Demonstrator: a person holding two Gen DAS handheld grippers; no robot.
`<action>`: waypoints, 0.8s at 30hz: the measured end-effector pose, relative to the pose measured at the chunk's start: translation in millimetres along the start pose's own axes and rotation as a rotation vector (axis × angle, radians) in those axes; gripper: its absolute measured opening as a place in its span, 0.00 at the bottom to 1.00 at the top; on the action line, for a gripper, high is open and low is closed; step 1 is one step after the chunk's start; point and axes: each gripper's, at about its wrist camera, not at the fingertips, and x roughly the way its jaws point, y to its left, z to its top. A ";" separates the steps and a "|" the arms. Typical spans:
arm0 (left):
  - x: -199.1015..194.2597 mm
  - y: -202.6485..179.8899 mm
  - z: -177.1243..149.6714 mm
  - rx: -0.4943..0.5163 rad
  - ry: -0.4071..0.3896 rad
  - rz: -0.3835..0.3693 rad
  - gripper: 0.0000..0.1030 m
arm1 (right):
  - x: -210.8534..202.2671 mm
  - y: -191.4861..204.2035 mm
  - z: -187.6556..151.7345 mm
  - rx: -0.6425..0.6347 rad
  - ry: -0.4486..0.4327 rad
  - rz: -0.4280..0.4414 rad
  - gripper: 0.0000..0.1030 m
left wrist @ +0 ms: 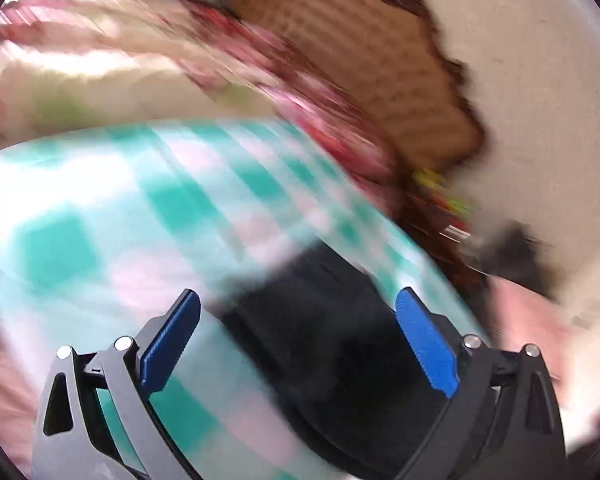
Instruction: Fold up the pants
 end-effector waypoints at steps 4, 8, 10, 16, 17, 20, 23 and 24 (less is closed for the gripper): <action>-8.7 -46.3 10.8 0.166 -0.037 -0.030 0.94 | 0.4 0.7 1.7 -0.002 0.003 -0.003 0.87; 5.7 -137.7 -30.7 0.541 0.037 -0.073 0.98 | -9.8 16.2 6.5 -0.069 -0.047 -0.051 0.87; 19.5 -173.3 -69.8 0.749 0.071 -0.027 0.98 | -18.2 27.4 7.6 -0.120 -0.086 -0.051 0.87; 54.1 -164.4 -139.2 0.929 0.143 0.164 0.98 | -9.7 50.1 -3.5 -0.235 -0.021 -0.065 0.87; 60.5 -153.0 -141.2 0.920 0.162 0.190 0.98 | -12.0 43.7 -6.4 -0.209 -0.021 -0.033 0.87; 60.8 -120.1 -132.4 0.804 0.186 0.103 0.98 | -8.9 21.8 -10.8 -0.152 0.072 0.077 0.90; 57.2 -130.0 -132.8 0.868 0.195 0.128 0.97 | -21.9 11.9 -18.5 -0.158 0.064 0.071 0.90; 51.8 -134.4 -131.3 0.870 0.189 0.123 0.97 | -27.7 7.4 -20.7 -0.146 0.055 0.065 0.90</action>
